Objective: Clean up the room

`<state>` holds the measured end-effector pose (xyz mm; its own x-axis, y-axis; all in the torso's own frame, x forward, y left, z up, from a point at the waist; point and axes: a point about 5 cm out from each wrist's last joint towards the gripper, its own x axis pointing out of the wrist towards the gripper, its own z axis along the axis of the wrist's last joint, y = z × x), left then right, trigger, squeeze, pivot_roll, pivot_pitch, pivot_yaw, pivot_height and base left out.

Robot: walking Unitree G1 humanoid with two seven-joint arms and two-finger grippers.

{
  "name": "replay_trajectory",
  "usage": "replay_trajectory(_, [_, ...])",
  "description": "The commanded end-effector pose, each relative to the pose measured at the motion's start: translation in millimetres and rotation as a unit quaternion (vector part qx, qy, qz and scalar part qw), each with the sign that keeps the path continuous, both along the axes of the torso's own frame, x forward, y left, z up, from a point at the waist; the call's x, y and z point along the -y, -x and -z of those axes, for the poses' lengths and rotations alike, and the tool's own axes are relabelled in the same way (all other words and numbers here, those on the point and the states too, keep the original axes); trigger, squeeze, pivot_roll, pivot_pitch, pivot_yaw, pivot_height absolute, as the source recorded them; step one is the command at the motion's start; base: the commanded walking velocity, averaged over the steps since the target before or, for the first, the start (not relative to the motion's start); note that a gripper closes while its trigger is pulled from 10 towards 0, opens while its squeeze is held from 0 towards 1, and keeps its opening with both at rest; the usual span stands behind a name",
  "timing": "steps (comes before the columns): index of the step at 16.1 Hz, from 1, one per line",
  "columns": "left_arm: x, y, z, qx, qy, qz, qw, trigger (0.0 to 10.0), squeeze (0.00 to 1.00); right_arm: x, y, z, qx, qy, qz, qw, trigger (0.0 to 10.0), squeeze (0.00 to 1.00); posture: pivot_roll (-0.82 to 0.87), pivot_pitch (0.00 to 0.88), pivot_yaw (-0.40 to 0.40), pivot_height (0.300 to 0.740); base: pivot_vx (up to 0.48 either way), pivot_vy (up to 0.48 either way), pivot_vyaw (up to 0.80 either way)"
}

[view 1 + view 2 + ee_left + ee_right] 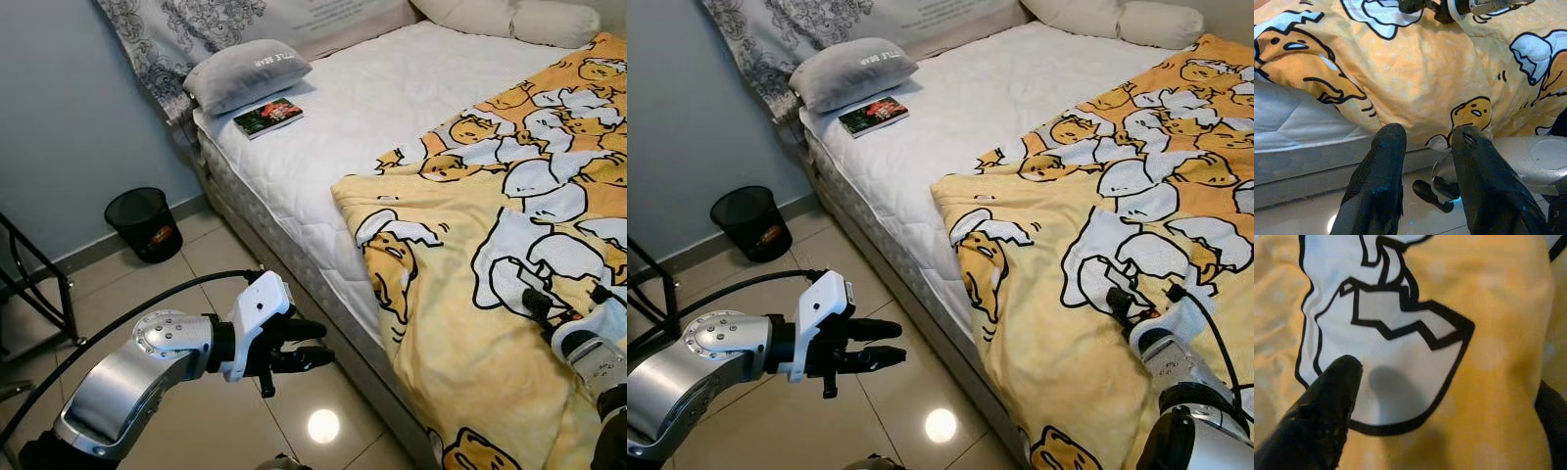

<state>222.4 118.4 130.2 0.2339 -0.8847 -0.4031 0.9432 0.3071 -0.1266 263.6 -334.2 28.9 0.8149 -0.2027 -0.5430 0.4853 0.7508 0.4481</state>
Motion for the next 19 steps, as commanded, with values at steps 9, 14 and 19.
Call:
replay_trajectory(9, [-1.1,-6.3,-1.1,0.010,-0.006,-0.010,1.000,10.0,0.00,2.4,-1.1,-4.3,0.052,-0.035,0.034,0.997,0.0,0.00,0.04,0.000,0.127,0.740,0.000,0.000,0.00])
replay_trajectory(14, [-0.3,-6.0,0.6,0.014,-0.005,-0.014,1.000,10.0,0.00,-5.6,-8.3,-7.6,0.091,-0.076,0.032,0.992,0.0,0.00,0.04,0.000,0.112,0.740,0.000,0.000,0.00])
replay_trajectory(19, [0.5,-4.8,2.3,0.015,-0.004,-0.016,1.000,10.0,0.00,-14.9,-6.7,-1.6,0.108,-0.108,0.024,0.988,0.0,0.00,0.03,0.000,0.109,0.740,0.000,0.000,0.00])
